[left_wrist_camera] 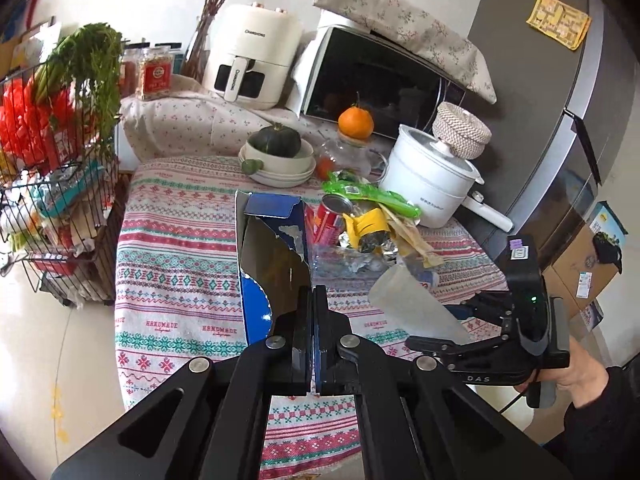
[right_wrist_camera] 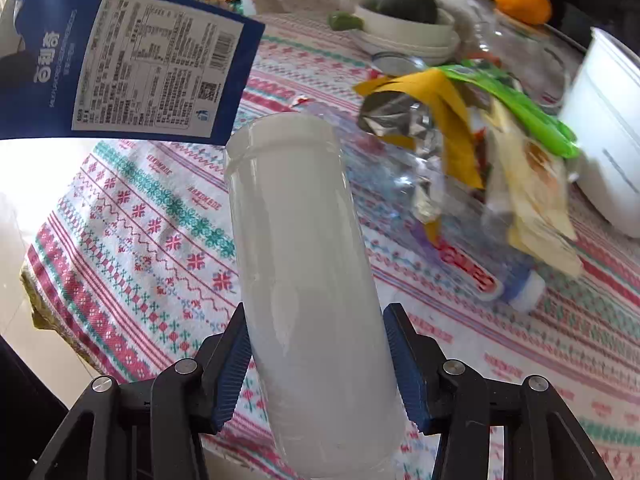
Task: Collect trash
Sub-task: 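Grasp the white plastic bottle with the right tool and lift it, then carry both items over the white bin and open both tools to drop them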
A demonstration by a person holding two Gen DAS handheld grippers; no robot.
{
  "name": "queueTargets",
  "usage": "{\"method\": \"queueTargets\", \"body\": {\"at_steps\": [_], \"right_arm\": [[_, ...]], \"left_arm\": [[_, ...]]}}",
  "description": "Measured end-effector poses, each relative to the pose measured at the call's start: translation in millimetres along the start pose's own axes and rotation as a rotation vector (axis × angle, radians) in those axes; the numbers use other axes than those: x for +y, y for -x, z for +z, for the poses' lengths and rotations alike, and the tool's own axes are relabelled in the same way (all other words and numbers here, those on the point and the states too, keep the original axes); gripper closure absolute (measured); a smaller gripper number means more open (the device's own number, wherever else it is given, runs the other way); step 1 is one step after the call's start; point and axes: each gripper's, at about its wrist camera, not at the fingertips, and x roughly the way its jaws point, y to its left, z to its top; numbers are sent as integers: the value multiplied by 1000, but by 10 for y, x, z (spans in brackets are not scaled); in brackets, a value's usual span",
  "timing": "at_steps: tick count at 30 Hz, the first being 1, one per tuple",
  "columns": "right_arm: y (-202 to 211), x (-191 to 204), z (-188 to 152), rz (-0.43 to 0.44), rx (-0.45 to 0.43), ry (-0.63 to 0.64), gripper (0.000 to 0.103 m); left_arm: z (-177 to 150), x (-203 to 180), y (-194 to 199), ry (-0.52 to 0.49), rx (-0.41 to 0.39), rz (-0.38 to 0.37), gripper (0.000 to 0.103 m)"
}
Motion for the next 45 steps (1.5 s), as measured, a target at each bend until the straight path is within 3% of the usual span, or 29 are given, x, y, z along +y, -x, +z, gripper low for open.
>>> {"method": "queueTargets", "body": {"at_steps": [8,11,18,25,32,40,45], "right_arm": [[799,-469,-855,-136,-39,-211,46],[1036,-737,-1209,-159,-41,-345,46],[1397,-1259,-1985,-240,-53,-586,46],[1407,-1590,-2635,-255,-28,-762,46],[1376,-1787,-3019,-267,28,-834,47],[1289,-1860,-3217,-269,81,-867,49],[1236,-1868,-3291,-270,112,-872,50]], "left_arm": [[-151,-726,76,-122,21,-158,103],[-268,-1087,44,-188,50,-225,103],[-596,-1892,-191,-279,187,-391,103],[-1068,-2652,-556,-379,350,-505,103],[-1560,-3240,-1141,-450,508,-486,103],[-1926,-3522,-1675,-543,548,-398,103],[-2042,-3560,-1797,-590,556,-365,102]]}}
